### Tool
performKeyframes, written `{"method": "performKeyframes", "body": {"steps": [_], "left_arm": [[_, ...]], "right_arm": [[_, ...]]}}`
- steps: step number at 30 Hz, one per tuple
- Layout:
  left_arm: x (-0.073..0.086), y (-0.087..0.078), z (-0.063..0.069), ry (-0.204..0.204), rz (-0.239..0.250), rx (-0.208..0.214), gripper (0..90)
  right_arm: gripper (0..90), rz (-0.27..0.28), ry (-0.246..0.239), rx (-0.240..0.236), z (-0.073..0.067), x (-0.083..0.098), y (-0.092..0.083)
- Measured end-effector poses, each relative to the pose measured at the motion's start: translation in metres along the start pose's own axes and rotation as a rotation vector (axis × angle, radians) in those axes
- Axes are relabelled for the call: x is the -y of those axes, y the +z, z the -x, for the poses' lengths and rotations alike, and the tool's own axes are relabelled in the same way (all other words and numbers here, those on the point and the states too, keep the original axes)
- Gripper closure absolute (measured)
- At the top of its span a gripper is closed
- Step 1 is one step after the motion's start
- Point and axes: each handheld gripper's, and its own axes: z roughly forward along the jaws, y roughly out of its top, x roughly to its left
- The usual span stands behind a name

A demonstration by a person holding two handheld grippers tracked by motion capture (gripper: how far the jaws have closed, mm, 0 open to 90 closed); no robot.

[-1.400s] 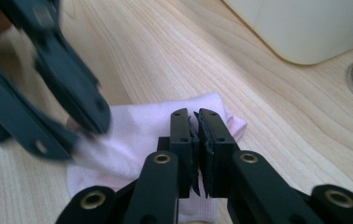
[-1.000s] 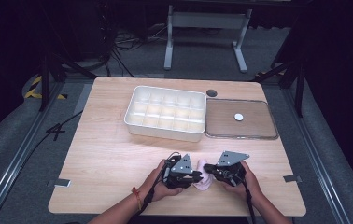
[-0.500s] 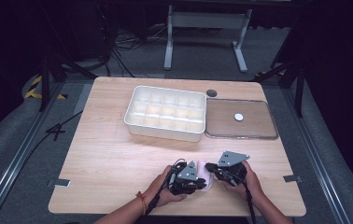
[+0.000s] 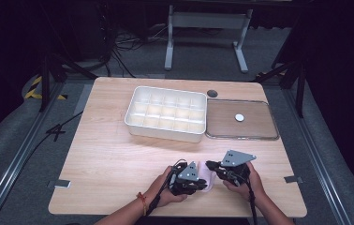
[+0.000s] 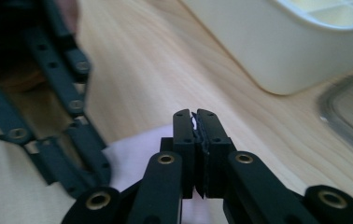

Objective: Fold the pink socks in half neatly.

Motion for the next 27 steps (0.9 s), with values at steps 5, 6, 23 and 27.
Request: {"method": "performKeyframes", "body": {"steps": [5, 6, 23, 27], "left_arm": [[0.0, 0.001, -0.001, 0.003, 0.007, 0.002, 82.2], [0.0, 0.001, -0.001, -0.002, 0.01, 0.004, 82.2], [0.0, 0.0, 0.0, 0.001, -0.005, 0.001, 82.4], [0.0, 0.001, 0.0, 0.0, -0.003, 0.001, 82.4]], "right_arm": [[86.7, -0.05, -0.051, -0.033, -0.01, 0.004, 0.013], [87.2, -0.058, -0.049, -0.029, -0.01, 0.005, 0.015], [89.4, -0.068, 0.018, 0.132, 0.017, 0.017, 0.002], [87.9, 0.038, 0.043, 0.046, 0.01, 0.008, -0.009]]}}
